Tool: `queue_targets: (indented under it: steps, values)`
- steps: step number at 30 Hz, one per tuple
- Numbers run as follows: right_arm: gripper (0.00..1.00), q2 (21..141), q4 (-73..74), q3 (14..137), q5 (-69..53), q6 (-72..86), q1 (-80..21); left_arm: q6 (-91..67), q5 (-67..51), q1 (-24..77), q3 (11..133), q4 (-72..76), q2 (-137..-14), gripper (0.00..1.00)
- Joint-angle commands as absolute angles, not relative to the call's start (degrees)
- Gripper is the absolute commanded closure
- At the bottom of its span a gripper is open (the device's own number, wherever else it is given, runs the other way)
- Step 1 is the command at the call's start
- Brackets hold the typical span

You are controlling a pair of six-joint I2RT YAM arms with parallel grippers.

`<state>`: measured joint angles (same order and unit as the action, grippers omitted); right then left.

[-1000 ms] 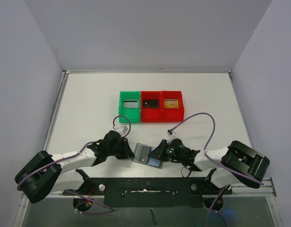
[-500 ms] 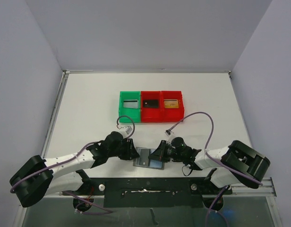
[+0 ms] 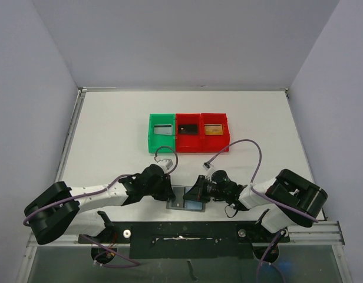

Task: Take the credit cards out of the card holder

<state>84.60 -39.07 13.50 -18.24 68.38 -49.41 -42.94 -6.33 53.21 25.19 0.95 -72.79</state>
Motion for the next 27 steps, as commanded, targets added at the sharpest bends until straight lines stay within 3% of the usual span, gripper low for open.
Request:
queue_targets:
  steps: [1,23,27]
  values:
    - [0.96,82.7,-41.7,13.7,-18.3,68.7,-48.8,-41.6,-2.1,53.4,26.9,-2.5,-74.5,1.00]
    - [0.95,75.2,-36.0,9.7,-16.0,68.5,-46.7,-41.5,-2.7,53.5,27.9,-2.7,-74.7,1.00]
    - [0.94,76.4,-34.0,10.6,-14.6,68.7,-46.7,-41.8,-3.8,53.5,29.8,-2.3,-72.3,0.87]
